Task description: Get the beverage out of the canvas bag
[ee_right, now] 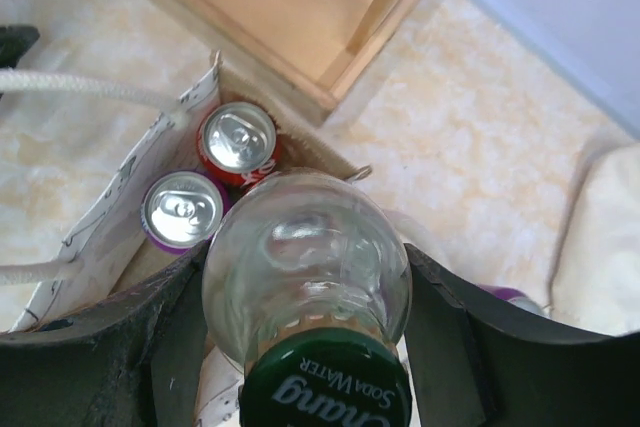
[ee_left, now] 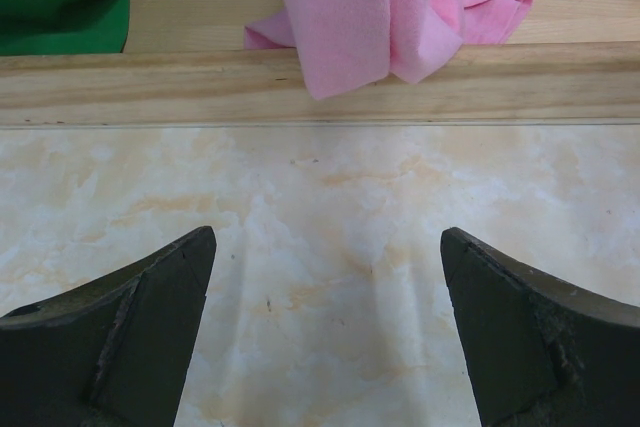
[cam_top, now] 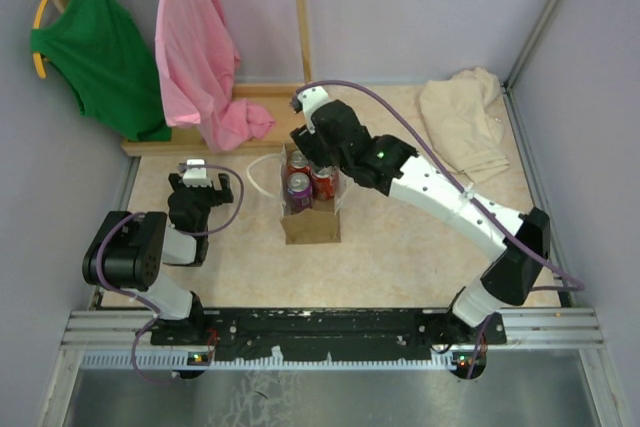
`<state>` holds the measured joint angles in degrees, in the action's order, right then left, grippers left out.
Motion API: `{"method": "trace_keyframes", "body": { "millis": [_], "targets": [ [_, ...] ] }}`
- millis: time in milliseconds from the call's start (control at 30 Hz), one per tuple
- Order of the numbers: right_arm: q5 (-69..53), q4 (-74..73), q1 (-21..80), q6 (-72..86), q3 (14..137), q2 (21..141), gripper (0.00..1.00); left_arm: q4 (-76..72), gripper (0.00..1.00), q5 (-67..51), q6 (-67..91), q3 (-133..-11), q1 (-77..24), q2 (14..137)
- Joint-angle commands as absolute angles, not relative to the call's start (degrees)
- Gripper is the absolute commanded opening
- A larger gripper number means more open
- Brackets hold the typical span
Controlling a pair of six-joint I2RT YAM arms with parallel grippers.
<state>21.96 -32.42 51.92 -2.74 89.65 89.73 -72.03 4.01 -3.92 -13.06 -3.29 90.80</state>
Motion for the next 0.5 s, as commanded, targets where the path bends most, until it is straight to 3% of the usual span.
{"method": "trace_keyframes", "body": {
  "millis": [0, 233, 467],
  "targets": [
    [28.3, -18.9, 52.4, -7.0, 95.5, 81.5, 0.0, -73.7, 1.0, 4.3, -4.1, -13.8, -3.7, 91.4],
    [39.0, -7.1, 52.1, -13.9, 92.1, 76.8, 0.0, -73.7, 1.0, 4.3, -4.1, -13.8, -3.6, 91.4],
    [39.9, -13.0, 41.6, -9.4, 91.8, 76.3, 0.0, -73.7, 1.0, 4.3, -4.1, -13.8, -3.6, 91.4]
  ]
}}
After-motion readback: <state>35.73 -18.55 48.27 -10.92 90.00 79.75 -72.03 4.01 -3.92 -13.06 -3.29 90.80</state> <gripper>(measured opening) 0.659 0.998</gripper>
